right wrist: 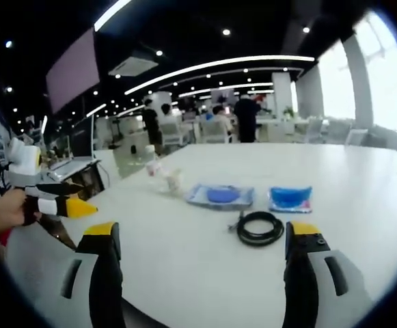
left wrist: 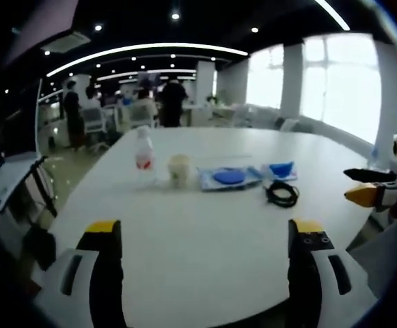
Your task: Arrange the tabletop items into an orderly group along one side of the table until the central work area is clear of visible clutter.
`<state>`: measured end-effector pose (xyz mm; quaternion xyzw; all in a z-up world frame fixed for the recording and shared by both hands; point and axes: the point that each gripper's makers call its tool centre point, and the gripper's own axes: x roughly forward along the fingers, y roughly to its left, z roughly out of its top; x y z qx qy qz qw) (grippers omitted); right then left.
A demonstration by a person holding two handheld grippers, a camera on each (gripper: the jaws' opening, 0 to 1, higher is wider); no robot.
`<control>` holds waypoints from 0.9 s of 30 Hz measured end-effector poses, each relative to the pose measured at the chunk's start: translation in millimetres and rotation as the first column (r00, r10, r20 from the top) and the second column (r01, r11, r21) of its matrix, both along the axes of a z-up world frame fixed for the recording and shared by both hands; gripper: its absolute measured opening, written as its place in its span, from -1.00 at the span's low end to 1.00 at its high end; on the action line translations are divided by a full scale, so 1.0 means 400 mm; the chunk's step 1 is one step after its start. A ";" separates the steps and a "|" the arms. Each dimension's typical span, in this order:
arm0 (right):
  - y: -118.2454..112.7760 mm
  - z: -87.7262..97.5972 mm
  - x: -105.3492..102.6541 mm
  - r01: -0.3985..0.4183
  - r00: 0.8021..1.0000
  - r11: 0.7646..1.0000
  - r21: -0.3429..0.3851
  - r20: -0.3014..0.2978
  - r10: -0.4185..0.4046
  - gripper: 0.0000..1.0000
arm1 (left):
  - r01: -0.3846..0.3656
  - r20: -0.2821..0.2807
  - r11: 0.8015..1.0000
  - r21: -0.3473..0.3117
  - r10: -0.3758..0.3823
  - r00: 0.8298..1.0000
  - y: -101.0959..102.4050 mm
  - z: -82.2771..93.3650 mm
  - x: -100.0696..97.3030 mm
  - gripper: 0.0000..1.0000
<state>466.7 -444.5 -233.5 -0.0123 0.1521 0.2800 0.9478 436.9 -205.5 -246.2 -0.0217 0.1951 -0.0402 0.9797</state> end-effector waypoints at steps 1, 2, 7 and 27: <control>0.000 0.004 0.001 0.000 1.000 1.000 0.001 0.004 0.000 0.97 | -0.003 -0.002 1.000 -0.006 0.003 1.000 0.000 -0.003 0.000 0.96; -0.001 0.009 0.003 0.001 1.000 1.000 0.003 0.015 -0.001 0.97 | -0.003 -0.001 1.000 -0.010 0.003 1.000 -0.001 -0.004 0.000 0.96; -0.009 0.003 0.001 0.015 1.000 1.000 0.012 -0.001 -0.015 0.95 | 0.011 -0.007 1.000 -0.010 -0.011 1.000 -0.011 -0.018 0.000 0.95; 0.002 -0.017 -0.009 -0.003 1.000 1.000 -0.016 -0.026 0.003 0.96 | 0.002 -0.015 0.999 -0.042 -0.002 1.000 -0.010 -0.029 -0.006 0.95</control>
